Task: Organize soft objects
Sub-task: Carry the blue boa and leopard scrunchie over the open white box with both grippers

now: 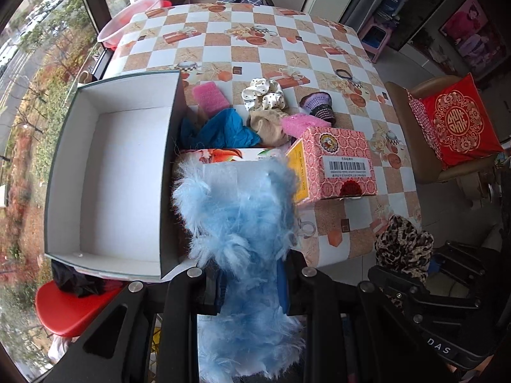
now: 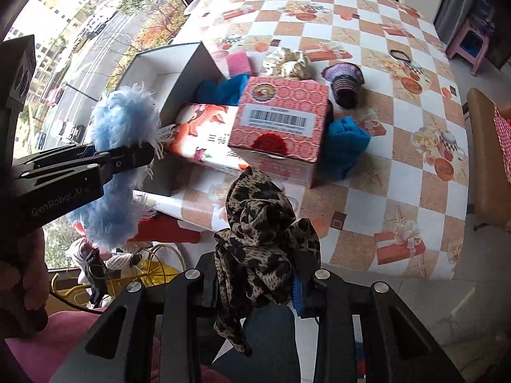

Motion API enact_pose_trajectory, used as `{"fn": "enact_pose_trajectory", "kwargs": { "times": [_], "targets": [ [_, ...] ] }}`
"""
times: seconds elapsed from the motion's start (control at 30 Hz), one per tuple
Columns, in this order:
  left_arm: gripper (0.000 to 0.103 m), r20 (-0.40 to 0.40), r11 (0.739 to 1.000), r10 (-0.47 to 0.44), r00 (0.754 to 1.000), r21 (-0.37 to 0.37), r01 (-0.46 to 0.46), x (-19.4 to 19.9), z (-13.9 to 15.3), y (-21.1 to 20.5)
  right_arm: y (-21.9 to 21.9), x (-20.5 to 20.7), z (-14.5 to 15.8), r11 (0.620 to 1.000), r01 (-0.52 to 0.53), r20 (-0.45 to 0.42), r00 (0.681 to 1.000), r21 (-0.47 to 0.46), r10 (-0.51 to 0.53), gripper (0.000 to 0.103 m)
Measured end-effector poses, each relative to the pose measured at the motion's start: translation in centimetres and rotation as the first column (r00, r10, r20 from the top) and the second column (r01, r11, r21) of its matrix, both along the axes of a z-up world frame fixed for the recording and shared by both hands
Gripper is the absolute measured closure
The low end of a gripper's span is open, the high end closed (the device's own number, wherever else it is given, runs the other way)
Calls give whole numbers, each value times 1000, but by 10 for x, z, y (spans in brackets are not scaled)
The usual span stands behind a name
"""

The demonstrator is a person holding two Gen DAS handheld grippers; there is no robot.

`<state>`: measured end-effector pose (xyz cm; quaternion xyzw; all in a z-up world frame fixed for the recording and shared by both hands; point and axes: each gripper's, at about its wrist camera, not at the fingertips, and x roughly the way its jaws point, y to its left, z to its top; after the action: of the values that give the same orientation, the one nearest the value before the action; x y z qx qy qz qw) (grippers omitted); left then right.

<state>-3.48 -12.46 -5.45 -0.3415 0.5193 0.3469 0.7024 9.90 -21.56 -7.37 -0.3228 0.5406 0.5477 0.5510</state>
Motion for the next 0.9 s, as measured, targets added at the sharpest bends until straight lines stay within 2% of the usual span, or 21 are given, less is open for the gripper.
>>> {"fn": "enact_pose_trajectory", "kwargs": {
  "times": [0.23,0.37,0.57,0.7,0.9],
  "targets": [
    [76,22,992,125,992,17,-125,-50,11,10,16,-36,17,993,-107,18,994,43,106,69],
    [75,28,988,138,990,68,-140,-74,25,27,43,-52,30,988,-123,22,992,92,121,69],
    [75,34,978,188,982,80,-191,-114,33,69,90,-87,39,977,-175,27,985,123,173,69],
    [75,45,978,180,983,102,-184,-122,34,93,115,-95,43,975,-173,39,985,137,169,69],
    [75,55,982,158,986,94,-163,-129,29,117,145,-105,41,978,-169,37,985,118,166,69]
  ]
}}
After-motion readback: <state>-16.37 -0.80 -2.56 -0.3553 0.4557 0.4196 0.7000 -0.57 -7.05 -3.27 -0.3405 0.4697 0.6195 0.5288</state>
